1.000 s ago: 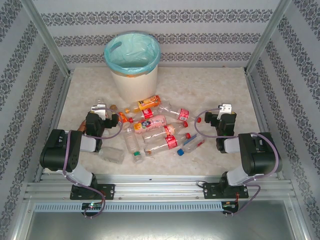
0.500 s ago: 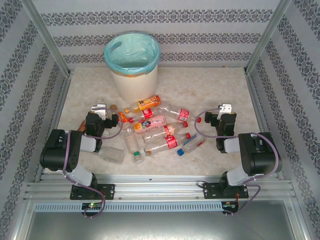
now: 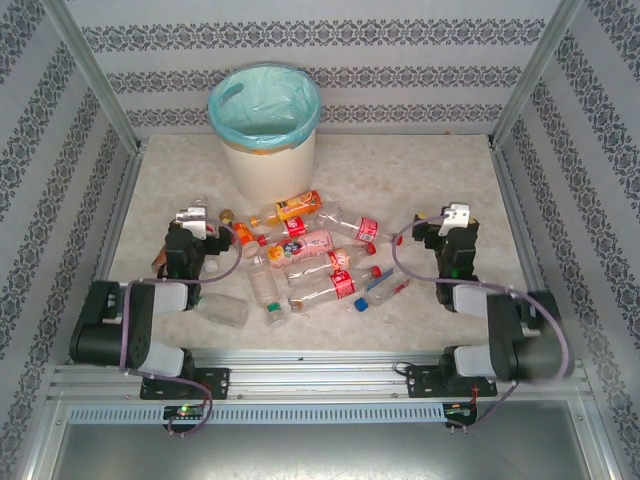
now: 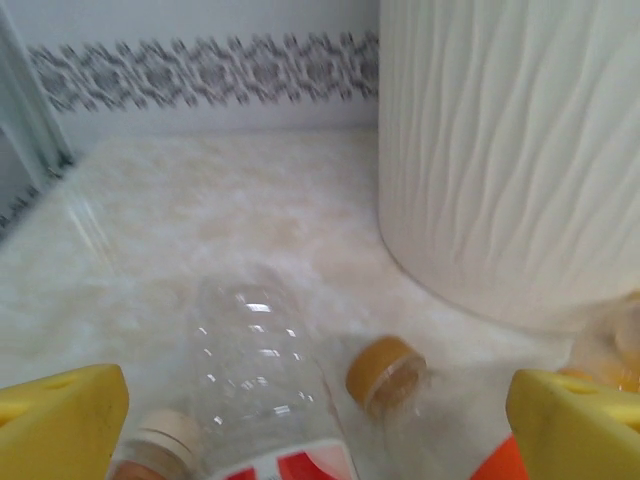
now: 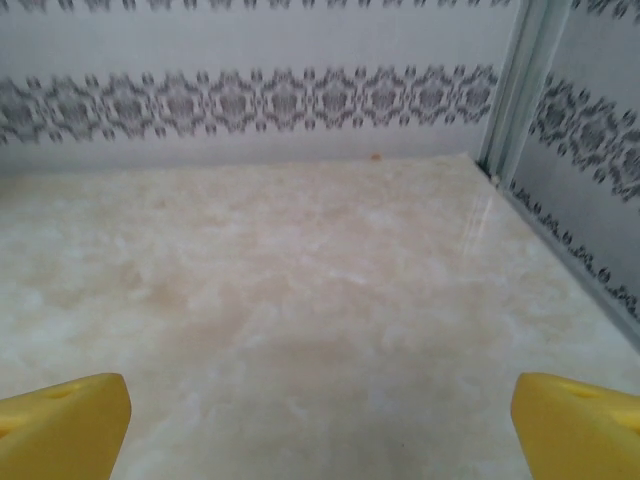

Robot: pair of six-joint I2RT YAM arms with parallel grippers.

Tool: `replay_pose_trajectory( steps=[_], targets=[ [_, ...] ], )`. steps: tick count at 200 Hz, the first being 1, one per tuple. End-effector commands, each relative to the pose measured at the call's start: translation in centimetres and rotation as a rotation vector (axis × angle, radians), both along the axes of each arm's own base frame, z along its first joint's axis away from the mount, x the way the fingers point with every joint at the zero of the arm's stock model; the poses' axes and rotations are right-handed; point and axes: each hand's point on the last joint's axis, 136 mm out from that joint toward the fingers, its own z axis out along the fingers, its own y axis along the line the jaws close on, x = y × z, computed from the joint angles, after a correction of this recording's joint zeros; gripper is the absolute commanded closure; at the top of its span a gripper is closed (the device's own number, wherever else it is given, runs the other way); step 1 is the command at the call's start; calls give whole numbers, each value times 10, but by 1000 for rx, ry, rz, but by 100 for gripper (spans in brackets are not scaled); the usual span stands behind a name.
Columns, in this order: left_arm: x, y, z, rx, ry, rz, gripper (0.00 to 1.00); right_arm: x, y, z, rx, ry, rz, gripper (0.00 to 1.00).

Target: Put the plastic bottles in the bin

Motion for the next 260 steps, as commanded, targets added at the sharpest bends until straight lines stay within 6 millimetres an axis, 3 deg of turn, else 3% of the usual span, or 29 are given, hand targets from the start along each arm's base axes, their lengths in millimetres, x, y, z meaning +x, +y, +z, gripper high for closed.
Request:
replay_pose_trajectory(
  steps=[1,30,54,76,96,138,174,187,203,234,260],
  targets=[
    [-14,16,12,-38,6,96,4,-11,2,18,69,49,-10,6],
    [-25,20,48,-136,-9,145,8,-25,27,30,216,164,81,13],
    [-38,-5,76,-214,18,51,15,-44,54,21,271,311,153,16],
    [-50,-44,99,-240,47,-89,17,-60,85,17,252,438,277,18],
    [-59,-87,118,-242,103,-251,17,-69,131,30,183,476,556,22],
    [-88,-167,130,-163,316,-569,16,-72,184,61,108,472,823,28],
    [-145,-219,120,13,440,-929,16,-111,229,45,-100,500,1047,29],
    [-154,-221,107,68,471,-960,16,-120,240,38,-139,536,1066,29],
    [-148,-209,91,92,487,-862,15,-126,256,28,-151,586,1051,30],
    [-127,-162,74,42,516,-502,15,-126,290,22,3,689,958,33],
    [-133,-122,78,-78,509,-248,14,-128,321,21,98,755,906,34]
  ],
)
